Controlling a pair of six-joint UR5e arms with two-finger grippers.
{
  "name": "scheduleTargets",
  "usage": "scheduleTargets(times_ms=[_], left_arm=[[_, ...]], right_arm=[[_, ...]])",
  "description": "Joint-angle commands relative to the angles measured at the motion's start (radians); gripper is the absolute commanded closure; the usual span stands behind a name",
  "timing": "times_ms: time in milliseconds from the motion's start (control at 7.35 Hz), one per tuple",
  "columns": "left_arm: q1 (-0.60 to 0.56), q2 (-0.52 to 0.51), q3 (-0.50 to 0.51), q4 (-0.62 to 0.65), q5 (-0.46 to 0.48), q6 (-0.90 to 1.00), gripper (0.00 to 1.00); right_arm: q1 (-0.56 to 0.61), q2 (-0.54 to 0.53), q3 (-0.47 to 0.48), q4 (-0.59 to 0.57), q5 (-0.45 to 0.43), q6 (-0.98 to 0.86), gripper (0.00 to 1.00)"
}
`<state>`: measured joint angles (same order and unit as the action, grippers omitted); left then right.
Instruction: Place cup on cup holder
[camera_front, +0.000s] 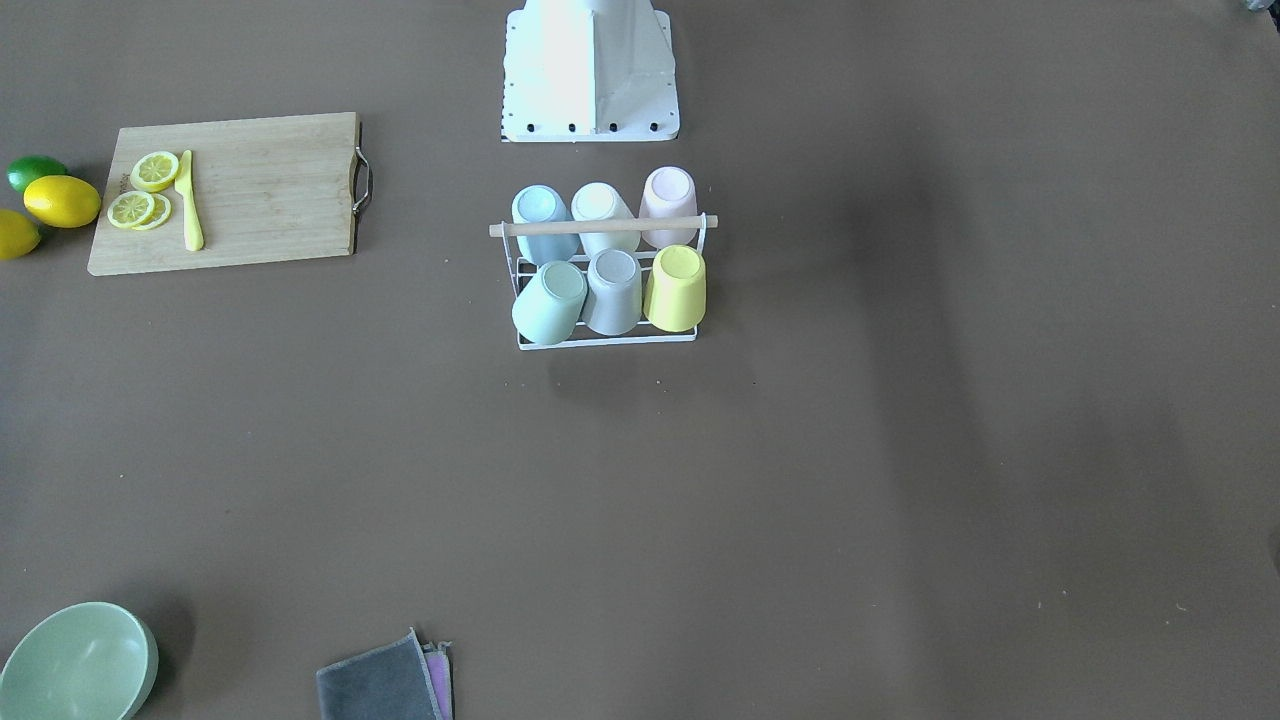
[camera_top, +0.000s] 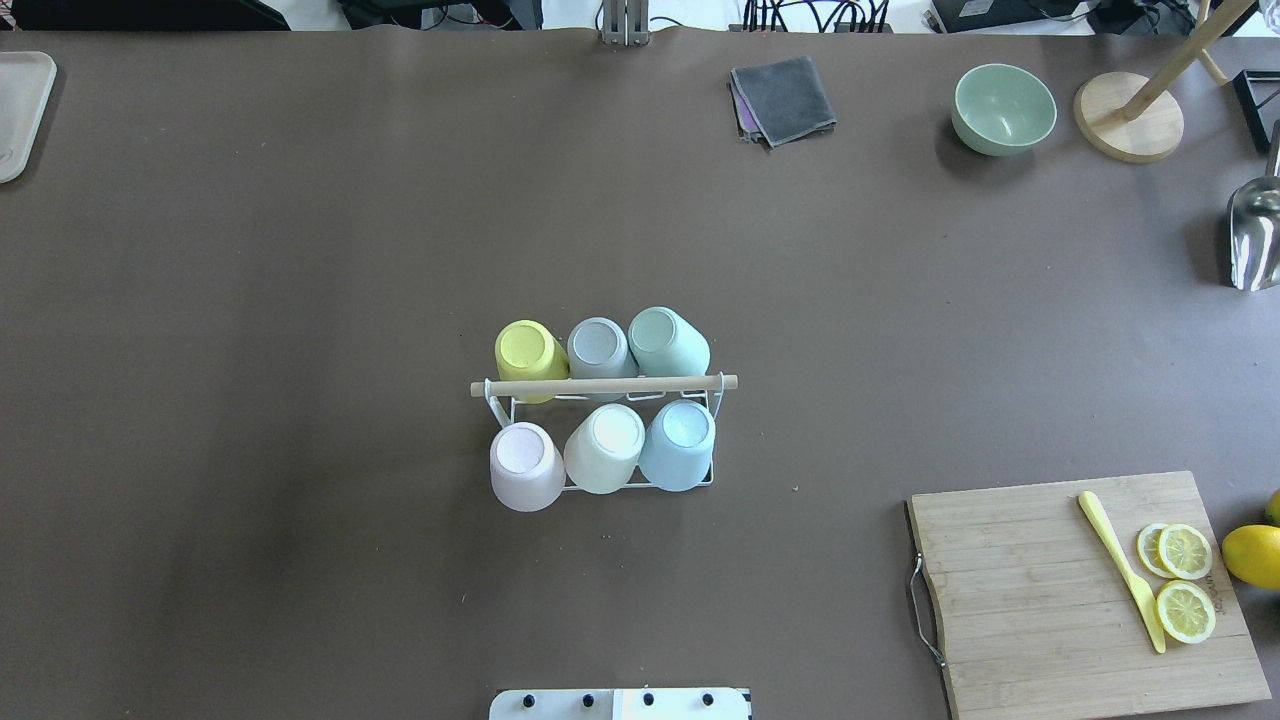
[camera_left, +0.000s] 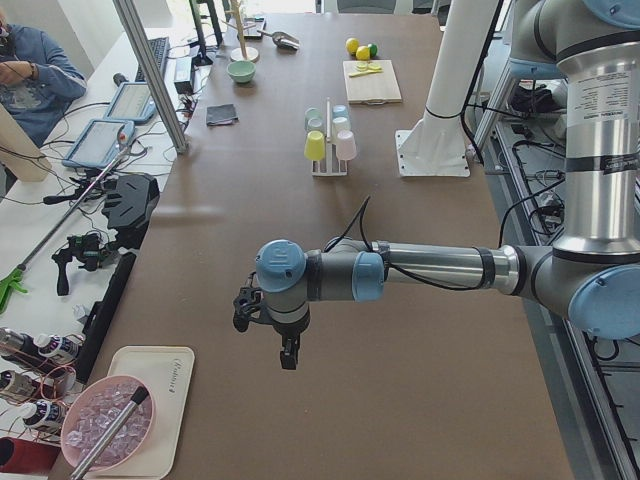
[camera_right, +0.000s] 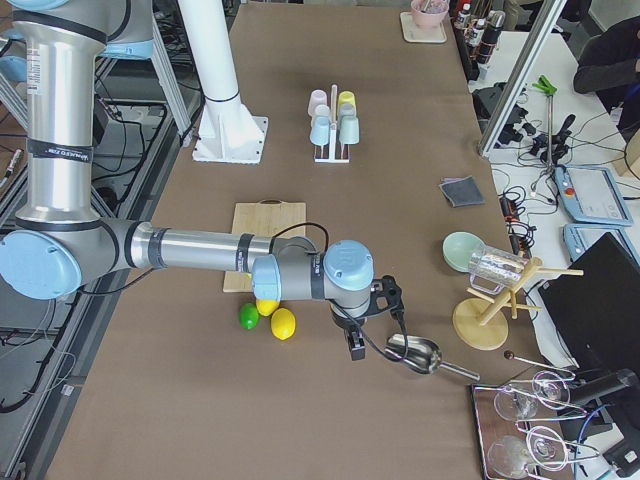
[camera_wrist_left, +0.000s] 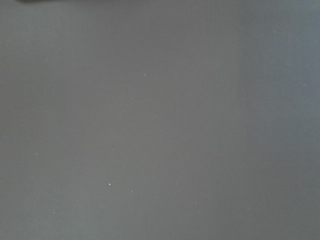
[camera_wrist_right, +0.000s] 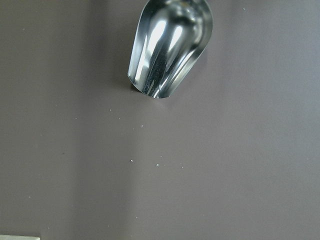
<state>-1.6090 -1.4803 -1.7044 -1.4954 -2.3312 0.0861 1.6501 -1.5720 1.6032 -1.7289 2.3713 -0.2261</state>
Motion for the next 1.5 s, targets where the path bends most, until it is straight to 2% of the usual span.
scheduleTargets(times_ms=[0,817,1361], left_arm=[[0.0,-0.002,0.002,0.003,0.001,0.0,0.02],[-0.005,-0.005,-0.003,0.024,0.001,0.0,0.02],[-0.066,-0.003,-0.004,0.024,0.03,0.0,0.02]], right_arm=[[-0.001,0.062,0.009,-0.153,-0.006,0.072,0.0],[-0.016,0.018,0.012,-0.144,-0.011,0.067,0.0],[-0.016,0.007,0.012,-0.109,-0.011,0.068,0.0]])
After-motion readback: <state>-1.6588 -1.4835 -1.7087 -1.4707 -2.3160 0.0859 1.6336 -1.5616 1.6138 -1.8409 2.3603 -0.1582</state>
